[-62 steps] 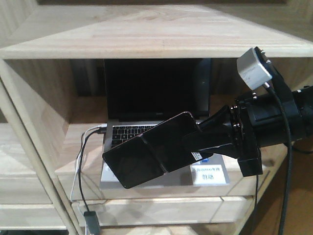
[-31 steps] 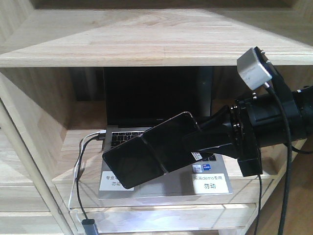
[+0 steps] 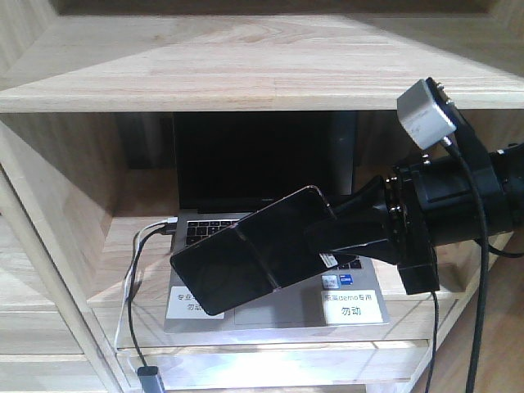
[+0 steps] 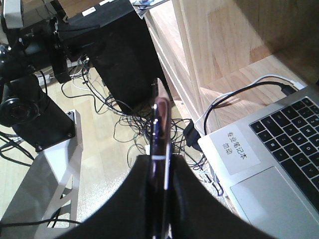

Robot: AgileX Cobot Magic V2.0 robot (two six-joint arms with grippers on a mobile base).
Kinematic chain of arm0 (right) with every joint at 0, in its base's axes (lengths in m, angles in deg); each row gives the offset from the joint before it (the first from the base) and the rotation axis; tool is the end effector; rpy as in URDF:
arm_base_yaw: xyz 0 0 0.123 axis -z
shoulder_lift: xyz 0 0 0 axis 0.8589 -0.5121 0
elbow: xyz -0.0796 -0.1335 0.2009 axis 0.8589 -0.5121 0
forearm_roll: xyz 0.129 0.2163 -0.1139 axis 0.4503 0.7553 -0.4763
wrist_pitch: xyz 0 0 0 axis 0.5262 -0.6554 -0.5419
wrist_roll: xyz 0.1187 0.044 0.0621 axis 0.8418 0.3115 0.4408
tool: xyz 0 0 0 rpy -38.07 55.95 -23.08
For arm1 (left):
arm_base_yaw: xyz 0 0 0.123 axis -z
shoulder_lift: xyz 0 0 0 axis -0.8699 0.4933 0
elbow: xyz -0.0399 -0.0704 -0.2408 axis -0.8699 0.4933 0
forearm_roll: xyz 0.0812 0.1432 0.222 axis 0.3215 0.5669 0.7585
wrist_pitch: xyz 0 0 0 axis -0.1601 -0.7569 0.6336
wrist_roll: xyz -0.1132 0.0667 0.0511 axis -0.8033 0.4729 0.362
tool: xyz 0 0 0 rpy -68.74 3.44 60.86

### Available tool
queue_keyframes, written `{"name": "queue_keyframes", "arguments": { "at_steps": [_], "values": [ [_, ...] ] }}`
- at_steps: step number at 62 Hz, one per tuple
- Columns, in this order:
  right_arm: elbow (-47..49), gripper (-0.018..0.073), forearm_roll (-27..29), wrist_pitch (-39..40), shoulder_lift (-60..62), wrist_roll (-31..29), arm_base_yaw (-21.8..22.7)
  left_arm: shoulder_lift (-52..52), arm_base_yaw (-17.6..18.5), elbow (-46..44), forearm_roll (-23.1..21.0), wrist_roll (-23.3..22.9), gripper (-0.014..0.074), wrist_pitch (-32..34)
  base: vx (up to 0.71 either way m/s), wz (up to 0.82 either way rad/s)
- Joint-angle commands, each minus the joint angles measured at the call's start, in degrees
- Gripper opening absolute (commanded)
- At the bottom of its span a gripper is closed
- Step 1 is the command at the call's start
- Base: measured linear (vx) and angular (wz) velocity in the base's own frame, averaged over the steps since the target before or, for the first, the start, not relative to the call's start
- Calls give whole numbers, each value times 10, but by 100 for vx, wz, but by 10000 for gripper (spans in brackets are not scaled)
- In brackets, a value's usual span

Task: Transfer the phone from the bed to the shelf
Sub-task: 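Keep holding the phone while the base drives to the wooden shelf unit, then raise the right gripper with the phone above the upper shelf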

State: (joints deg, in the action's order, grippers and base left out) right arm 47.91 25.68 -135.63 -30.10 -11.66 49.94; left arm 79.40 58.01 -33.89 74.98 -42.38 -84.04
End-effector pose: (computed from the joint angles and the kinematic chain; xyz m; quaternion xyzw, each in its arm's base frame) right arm 0.2559 0.1617 0.2768 -0.4397 0.7367 0.3978 0.3252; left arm 0.1620 0.0062 0.1798 0.0316 0.7467 0.0531 0.6622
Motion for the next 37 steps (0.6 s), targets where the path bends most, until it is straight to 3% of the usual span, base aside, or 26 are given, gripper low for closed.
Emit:
{"name": "queue_keyframes", "arguments": {
  "at_steps": [1, 23, 37],
  "values": [
    [14, -2, 58, -34, 16, -4, 2, -8, 2, -12, -5, -3, 1, 41, 0, 0],
    [14, -2, 63, -37, 16, -4, 2, -8, 2, -12, -5, -3, 1, 41, 0, 0],
    [14, -2, 99, -36, 16, -4, 2, -8, 2, -12, -5, -3, 1, 41, 0, 0]
  ]
}}
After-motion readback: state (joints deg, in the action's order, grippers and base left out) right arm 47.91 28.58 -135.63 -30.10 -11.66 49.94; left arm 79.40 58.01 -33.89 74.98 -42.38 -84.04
